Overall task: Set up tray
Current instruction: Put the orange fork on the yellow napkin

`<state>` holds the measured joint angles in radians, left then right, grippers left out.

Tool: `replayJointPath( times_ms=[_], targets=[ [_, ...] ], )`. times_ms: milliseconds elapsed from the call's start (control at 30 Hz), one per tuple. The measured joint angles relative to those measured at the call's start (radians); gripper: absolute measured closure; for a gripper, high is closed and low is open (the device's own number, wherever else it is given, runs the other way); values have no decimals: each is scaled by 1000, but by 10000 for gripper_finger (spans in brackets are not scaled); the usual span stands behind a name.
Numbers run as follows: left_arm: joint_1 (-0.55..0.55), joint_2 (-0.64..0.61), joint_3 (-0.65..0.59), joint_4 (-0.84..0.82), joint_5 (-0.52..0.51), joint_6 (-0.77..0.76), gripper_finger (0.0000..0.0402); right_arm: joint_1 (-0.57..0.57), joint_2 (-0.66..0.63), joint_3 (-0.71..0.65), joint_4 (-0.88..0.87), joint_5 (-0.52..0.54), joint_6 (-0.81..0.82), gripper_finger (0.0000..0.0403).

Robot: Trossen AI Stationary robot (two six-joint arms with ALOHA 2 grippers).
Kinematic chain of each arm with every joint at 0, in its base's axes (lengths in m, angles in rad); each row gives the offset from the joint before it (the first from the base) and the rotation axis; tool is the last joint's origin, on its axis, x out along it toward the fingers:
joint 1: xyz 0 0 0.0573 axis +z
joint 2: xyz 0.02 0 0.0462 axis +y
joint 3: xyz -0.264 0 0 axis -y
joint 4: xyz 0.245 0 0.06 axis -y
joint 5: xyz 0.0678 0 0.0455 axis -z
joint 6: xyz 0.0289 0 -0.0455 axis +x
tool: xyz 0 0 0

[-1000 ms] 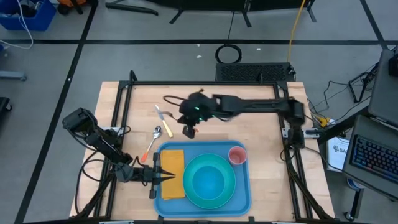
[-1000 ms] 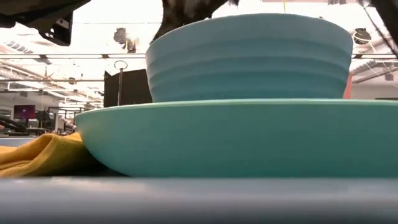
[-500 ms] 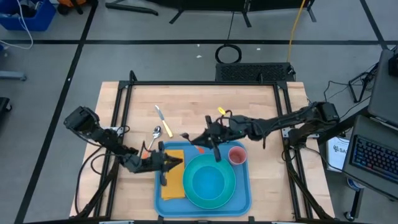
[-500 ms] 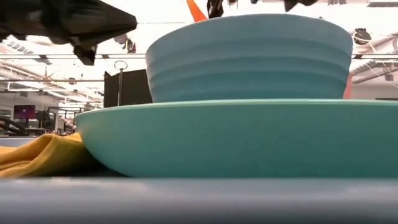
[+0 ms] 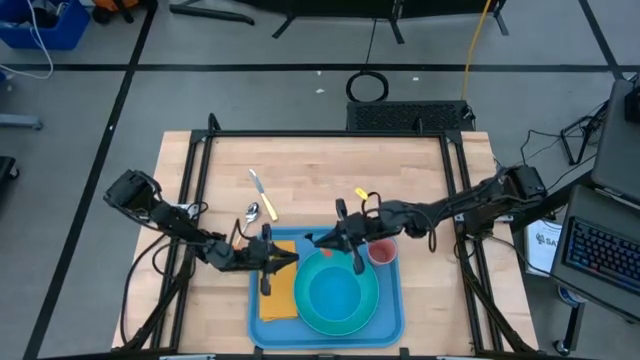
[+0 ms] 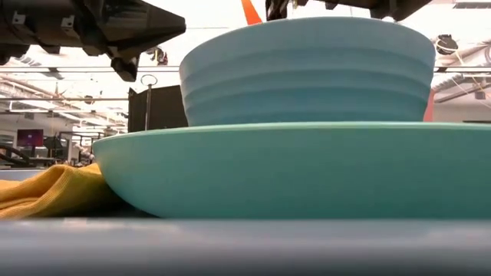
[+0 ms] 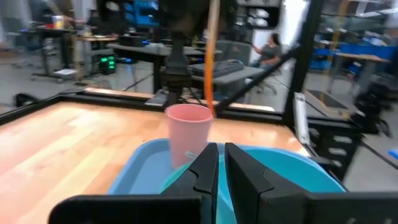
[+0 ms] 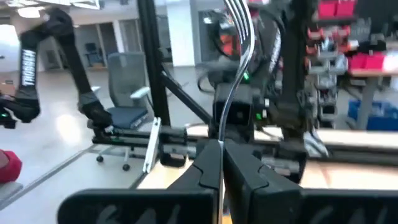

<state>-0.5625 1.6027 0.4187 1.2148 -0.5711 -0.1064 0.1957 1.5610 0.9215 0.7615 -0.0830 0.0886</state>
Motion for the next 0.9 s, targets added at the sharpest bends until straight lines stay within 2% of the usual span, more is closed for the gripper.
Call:
replayJointPath(
  times_ms=[133, 400, 500, 633, 900],
  targets=[
    [0, 8, 5, -2, 53, 24, 355, 27, 0, 0, 43, 0, -46, 403],
    [30, 8, 80, -70, 71, 60, 252, 30, 34, 0, 131, -26, -55, 403],
    [57, 8, 106, -132, 83, 58, 227, 27, 65, 1, 165, -26, -57, 403],
    [79, 8, 125, -157, 126, 51, 214, 26, 98, 1, 205, -26, -71, 403],
    [93, 8, 128, -165, 153, 42, 213, 26, 123, 1, 266, -26, -77, 403]
  ],
)
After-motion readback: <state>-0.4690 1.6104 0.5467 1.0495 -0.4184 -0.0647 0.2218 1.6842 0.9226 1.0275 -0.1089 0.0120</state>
